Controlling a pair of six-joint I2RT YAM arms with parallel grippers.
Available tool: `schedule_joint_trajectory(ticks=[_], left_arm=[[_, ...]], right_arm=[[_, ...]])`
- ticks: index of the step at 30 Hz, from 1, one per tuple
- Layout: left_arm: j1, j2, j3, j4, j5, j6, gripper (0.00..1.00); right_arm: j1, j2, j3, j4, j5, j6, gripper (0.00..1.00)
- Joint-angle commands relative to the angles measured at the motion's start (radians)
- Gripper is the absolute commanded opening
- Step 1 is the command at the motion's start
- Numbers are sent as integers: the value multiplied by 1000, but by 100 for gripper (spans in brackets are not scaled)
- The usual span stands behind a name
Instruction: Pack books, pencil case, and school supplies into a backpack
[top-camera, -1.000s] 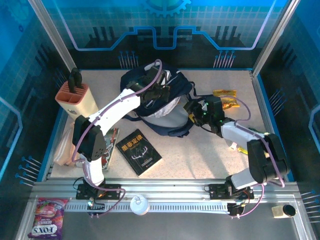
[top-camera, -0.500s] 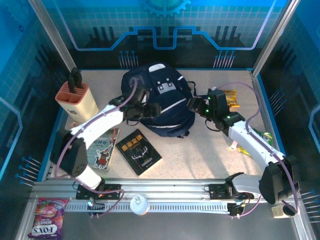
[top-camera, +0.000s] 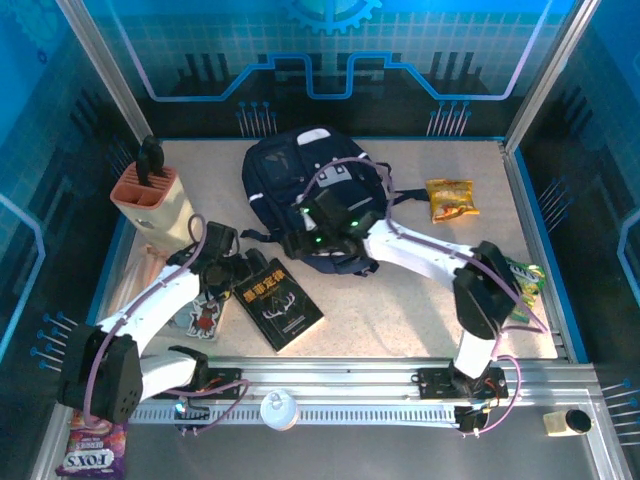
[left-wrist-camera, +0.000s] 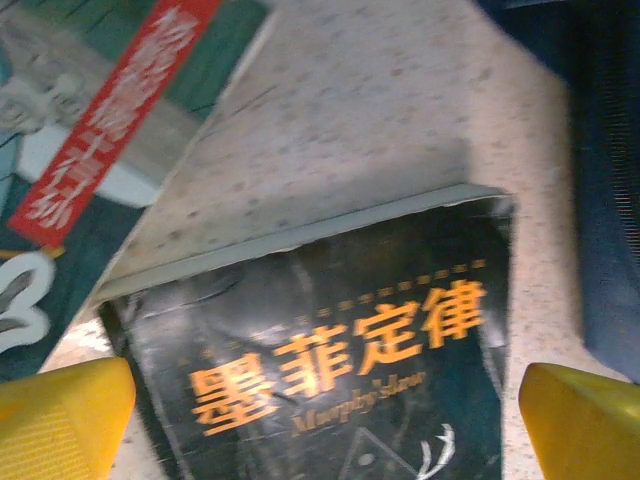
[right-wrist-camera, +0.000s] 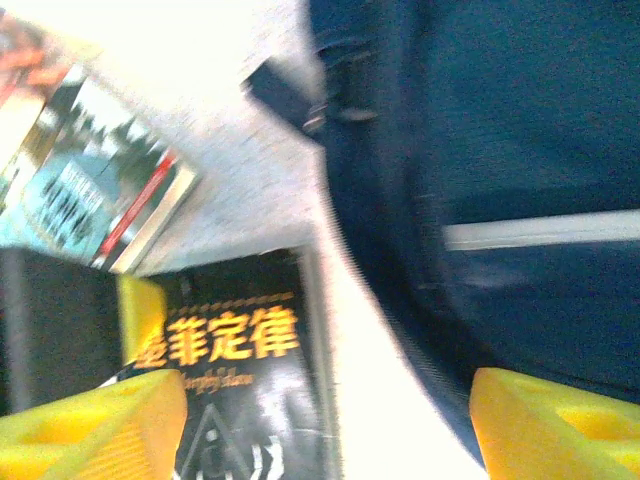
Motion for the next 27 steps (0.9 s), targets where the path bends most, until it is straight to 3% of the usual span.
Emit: schedule_joint_trajectory(ticks=[1,6,19,27], left_arm=[[15,-39,-33,-32,36,-42,99],[18,-44,-77,-32,56,-49,91],[18,19,-129,61,108,-52,61],[18,48,-136,91,126,-49,60]], right_arm=[[54,94,98,-93,-60,-68,72],[91,234,203,-163,-79,-74,61],[85,372,282,-250,-44,-82,44],[79,408,292,-278,-10,-72,41]])
